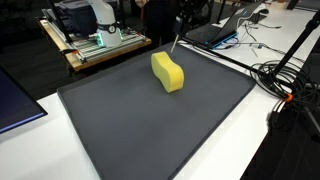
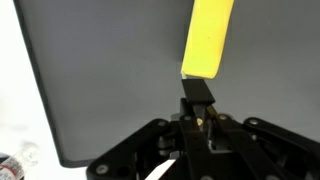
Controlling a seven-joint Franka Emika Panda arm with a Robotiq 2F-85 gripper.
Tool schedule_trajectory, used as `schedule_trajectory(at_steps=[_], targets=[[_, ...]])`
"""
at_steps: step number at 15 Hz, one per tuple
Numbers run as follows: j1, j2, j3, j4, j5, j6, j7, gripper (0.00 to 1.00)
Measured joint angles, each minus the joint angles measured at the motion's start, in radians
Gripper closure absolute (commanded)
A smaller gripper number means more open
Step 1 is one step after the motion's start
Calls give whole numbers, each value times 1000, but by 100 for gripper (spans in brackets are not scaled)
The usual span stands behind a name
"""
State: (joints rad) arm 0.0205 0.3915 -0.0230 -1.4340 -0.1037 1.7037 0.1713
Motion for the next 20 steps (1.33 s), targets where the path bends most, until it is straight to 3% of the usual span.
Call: schedule_trajectory(at_steps=[3,7,12,16,20], targets=[[-40,0,0,3,126,-58,-34,97],[-145,-5,-10,3,309,-99,-107,97],[-263,-19,-25,-29,495,-104,-278,97],[-307,-60,-48,-124,535,-71,-430,97],[-310,-128,-62,-261,535,5,-549,97]])
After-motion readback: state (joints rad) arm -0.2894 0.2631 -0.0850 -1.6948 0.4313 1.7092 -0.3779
